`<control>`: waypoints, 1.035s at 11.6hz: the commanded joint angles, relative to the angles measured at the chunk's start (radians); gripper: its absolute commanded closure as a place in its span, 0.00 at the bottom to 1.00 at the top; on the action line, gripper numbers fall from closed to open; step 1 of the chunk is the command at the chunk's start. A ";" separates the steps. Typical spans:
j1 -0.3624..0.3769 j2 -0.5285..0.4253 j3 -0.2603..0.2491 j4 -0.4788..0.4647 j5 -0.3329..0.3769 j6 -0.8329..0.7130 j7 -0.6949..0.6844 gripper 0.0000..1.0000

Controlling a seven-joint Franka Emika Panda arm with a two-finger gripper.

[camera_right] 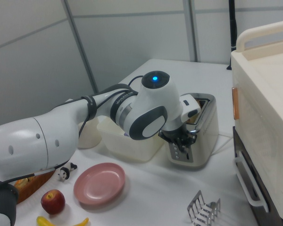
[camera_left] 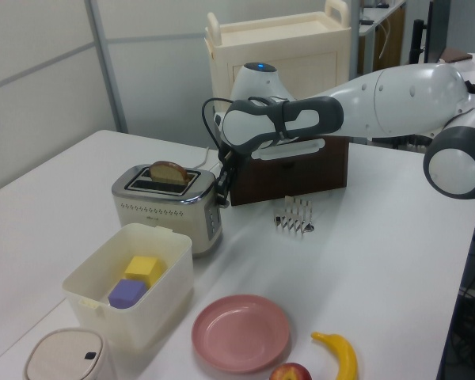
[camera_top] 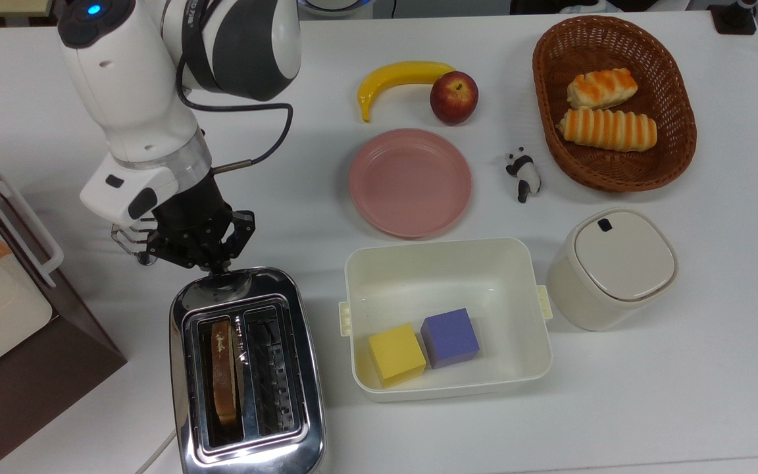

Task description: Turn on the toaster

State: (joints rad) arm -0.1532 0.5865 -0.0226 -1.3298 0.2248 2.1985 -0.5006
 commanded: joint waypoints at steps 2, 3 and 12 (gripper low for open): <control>0.000 0.019 -0.008 -0.038 -0.001 0.032 -0.041 1.00; 0.000 0.026 -0.008 -0.042 -0.010 0.033 -0.044 1.00; -0.003 0.006 -0.014 -0.049 -0.028 0.078 -0.026 1.00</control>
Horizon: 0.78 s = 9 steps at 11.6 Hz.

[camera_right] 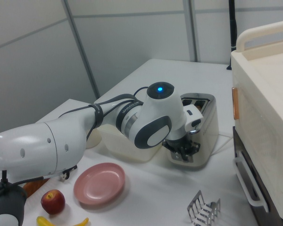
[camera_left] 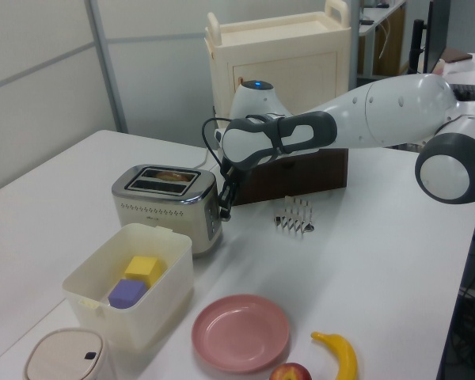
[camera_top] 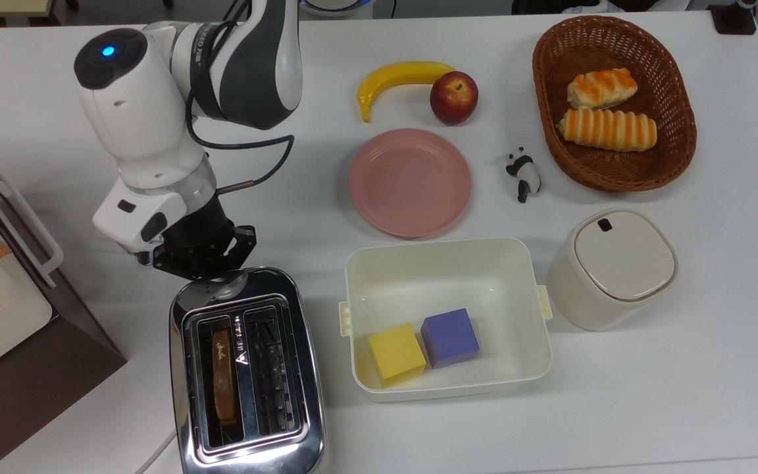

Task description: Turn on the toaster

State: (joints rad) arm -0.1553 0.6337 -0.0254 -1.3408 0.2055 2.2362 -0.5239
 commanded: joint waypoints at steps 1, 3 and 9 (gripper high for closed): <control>-0.004 -0.063 -0.011 -0.037 -0.009 0.036 -0.002 1.00; -0.007 -0.103 -0.015 -0.035 -0.011 -0.009 0.001 0.97; -0.024 -0.259 -0.031 -0.034 -0.046 -0.255 0.024 0.59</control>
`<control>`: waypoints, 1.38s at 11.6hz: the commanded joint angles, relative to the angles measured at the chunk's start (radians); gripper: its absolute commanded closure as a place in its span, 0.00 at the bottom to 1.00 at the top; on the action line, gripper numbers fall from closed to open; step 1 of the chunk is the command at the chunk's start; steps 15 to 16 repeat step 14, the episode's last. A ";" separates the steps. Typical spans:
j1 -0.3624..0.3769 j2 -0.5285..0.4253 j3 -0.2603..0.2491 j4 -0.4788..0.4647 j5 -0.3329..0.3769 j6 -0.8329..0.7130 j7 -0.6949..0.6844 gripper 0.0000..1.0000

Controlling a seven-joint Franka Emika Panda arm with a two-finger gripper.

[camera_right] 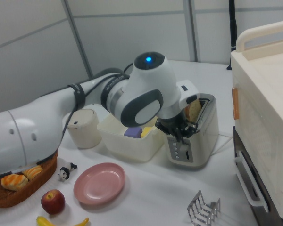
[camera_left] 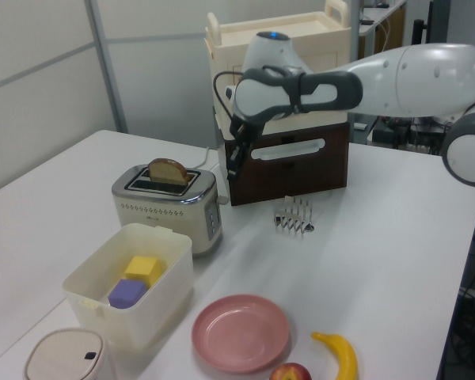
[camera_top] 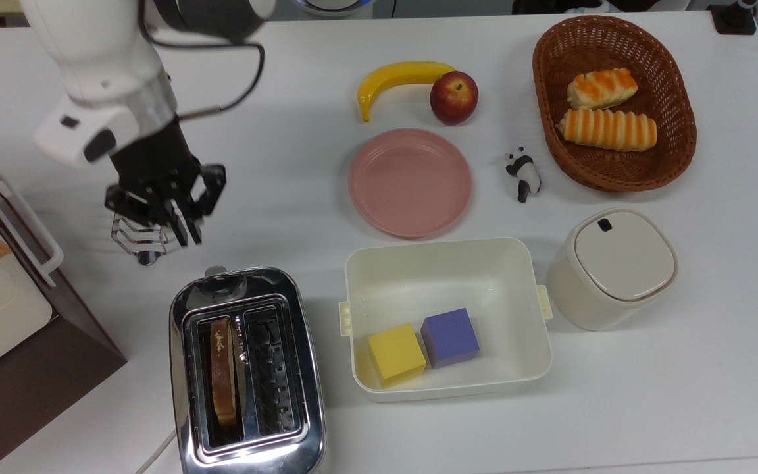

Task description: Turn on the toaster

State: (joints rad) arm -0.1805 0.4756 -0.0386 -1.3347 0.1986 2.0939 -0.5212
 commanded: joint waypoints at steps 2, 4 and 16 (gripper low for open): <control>0.003 -0.153 -0.032 -0.040 -0.091 -0.245 0.024 0.37; 0.003 -0.184 -0.032 -0.040 -0.143 -0.319 0.023 0.20; -0.013 -0.212 -0.034 -0.040 -0.192 -0.416 0.026 0.00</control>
